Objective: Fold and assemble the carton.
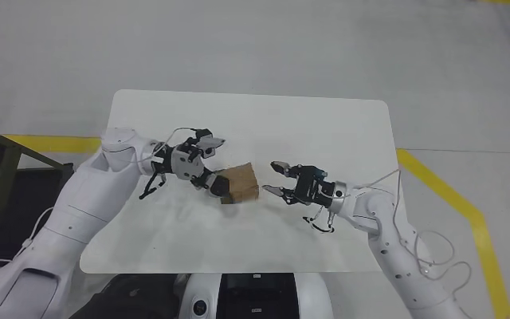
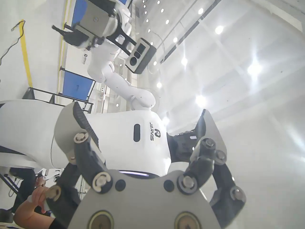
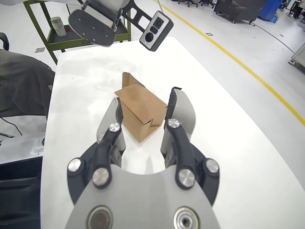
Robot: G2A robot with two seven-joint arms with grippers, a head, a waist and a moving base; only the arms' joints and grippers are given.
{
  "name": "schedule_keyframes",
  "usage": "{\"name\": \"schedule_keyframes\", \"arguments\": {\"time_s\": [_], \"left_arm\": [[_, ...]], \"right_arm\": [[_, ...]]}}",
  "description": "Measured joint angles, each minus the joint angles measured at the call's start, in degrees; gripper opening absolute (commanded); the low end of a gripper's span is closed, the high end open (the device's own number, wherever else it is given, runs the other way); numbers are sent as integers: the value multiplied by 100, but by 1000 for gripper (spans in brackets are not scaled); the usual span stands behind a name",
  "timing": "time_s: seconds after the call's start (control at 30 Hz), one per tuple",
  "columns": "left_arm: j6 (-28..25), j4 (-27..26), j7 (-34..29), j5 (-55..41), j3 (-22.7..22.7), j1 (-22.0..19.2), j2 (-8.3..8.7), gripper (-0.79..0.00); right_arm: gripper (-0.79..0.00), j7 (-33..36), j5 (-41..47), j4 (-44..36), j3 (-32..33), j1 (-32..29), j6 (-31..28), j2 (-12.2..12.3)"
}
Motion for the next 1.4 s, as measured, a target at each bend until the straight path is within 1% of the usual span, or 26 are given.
{"name": "schedule_keyframes", "arguments": {"time_s": [0.1,0.13,0.17,0.23,0.27,0.47,0.63,0.73,1.03,1.23,1.4], "left_arm": [[9,19,9,16,-160,46,105,0],[9,21,9,15,-228,77,140,0],[7,23,8,6,-276,105,163,0],[-12,42,-9,25,-430,160,216,0],[-37,54,-20,38,-509,188,235,0],[-256,157,153,89,-1007,455,331,0],[-290,206,197,23,-1249,672,369,0],[-298,186,209,-3,-1328,771,377,0],[-282,54,327,-71,-1472,971,373,0],[-229,-45,412,-43,-1529,1025,365,0],[-183,-89,437,-35,-1565,1055,357,0]], "right_arm": [[-422,3,-7,29,-14,-1,84,5],[-406,7,-6,35,-27,7,101,6],[-311,12,-7,40,-39,14,111,6],[-31,40,-12,57,-76,32,138,6],[0,68,-13,75,-101,43,145,5],[0,486,-37,353,-437,208,140,-32],[0,761,-139,728,-716,476,208,-83],[0,795,-71,1106,-895,765,70,-132],[0,659,131,2339,-1651,1709,-514,-374],[0,440,117,3064,-2146,2249,-680,-584],[0,239,105,3519,-2513,2590,-806,-765]]}}
